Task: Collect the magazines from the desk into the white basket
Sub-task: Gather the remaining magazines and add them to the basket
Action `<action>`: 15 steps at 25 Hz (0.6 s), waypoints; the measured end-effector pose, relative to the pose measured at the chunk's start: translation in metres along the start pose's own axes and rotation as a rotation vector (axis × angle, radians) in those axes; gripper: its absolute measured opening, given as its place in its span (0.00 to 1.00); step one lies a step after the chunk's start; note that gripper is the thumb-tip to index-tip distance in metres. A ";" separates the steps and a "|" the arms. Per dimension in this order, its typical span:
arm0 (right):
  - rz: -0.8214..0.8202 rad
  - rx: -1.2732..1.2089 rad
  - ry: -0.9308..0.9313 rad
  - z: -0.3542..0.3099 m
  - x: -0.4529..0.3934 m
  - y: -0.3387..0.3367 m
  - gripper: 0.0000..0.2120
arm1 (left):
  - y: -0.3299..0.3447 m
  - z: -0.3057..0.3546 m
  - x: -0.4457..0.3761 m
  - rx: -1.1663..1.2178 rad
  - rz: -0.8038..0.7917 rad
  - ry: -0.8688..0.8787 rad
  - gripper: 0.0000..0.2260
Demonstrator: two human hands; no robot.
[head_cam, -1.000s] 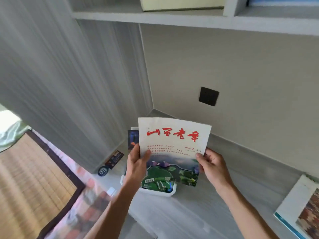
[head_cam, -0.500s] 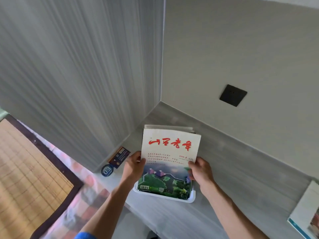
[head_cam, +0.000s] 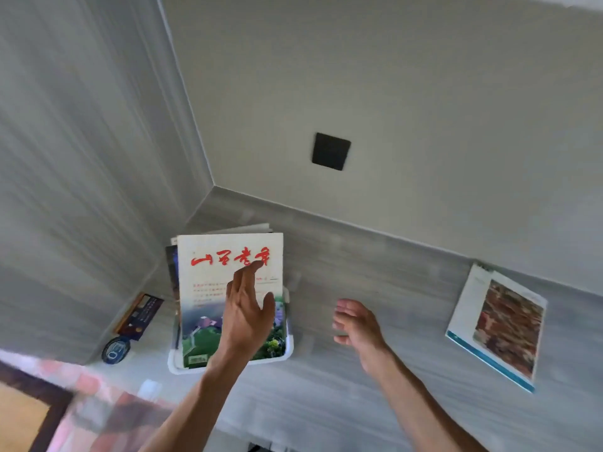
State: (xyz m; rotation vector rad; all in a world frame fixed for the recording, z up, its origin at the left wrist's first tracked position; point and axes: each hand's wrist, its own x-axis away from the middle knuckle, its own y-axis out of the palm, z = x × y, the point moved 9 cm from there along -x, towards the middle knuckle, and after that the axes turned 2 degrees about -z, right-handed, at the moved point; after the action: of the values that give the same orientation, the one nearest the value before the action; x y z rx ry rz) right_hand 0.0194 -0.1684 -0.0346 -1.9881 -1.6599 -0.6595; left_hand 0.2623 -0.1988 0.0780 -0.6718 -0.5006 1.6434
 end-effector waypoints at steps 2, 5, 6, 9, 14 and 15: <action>0.130 -0.083 0.093 0.032 0.009 -0.075 0.09 | 0.058 0.046 0.014 0.052 -0.167 0.077 0.27; 0.327 -0.150 0.172 0.081 0.026 -0.198 0.08 | 0.146 0.106 0.048 0.076 -0.404 0.124 0.28; 0.388 -0.159 0.182 0.094 0.033 -0.234 0.08 | 0.172 0.123 0.060 0.066 -0.473 0.140 0.28; 0.536 -0.140 0.224 0.131 0.054 -0.331 0.08 | 0.239 0.169 0.101 0.022 -0.623 0.195 0.28; 0.653 0.293 0.345 0.152 0.042 -0.446 0.05 | 0.314 0.213 0.142 -0.029 -0.730 0.203 0.29; 0.684 0.410 0.365 0.148 0.037 -0.461 0.07 | 0.325 0.220 0.143 -0.055 -0.743 0.215 0.29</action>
State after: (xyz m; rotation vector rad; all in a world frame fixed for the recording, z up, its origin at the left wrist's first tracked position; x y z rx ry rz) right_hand -0.4196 0.0275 -0.1047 -1.8219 -0.7460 -0.3520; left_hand -0.1381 -0.1059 0.0051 -0.5963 -0.5538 0.8535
